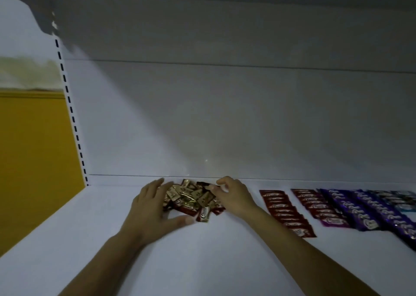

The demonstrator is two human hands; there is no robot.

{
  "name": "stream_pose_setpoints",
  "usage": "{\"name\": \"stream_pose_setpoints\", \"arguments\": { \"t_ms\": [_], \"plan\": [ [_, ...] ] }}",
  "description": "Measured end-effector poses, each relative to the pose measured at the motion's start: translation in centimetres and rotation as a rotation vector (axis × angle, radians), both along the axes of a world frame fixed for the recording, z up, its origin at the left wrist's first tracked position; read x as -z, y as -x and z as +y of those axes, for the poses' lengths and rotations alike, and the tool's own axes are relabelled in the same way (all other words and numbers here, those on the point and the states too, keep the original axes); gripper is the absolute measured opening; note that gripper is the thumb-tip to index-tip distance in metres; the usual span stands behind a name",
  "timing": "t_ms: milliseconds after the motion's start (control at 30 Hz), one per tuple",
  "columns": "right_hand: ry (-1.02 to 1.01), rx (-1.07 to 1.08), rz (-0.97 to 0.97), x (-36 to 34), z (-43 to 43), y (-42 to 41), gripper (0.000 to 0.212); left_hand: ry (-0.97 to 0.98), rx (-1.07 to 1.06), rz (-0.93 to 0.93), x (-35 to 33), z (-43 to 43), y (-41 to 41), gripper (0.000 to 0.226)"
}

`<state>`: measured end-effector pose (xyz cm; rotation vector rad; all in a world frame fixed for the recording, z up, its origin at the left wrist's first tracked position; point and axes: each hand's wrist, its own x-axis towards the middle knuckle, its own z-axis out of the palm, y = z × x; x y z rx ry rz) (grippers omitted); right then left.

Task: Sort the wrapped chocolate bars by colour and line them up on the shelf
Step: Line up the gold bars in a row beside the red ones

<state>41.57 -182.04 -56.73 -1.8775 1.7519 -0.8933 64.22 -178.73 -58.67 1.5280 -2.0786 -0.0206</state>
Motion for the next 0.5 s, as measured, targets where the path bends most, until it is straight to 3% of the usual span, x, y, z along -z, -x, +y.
{"name": "stream_pose_setpoints", "arguments": {
  "t_ms": [133, 367, 500],
  "plan": [
    [0.015, 0.046, -0.042, 0.8, -1.4, -4.2, 0.02, 0.014, 0.044, -0.025, 0.4, -0.4, -0.2, 0.114],
    [0.068, -0.235, -0.083, 1.8, -0.7, -8.8, 0.015, -0.158, 0.029, 0.0, 0.6, -1.4, -0.9, 0.123],
    [0.064, -0.288, -0.331, 1.8, -0.1, -8.9, 0.022, -0.147, 0.035, -0.032, 0.7, -1.6, -1.3, 0.116]
  ]
}}
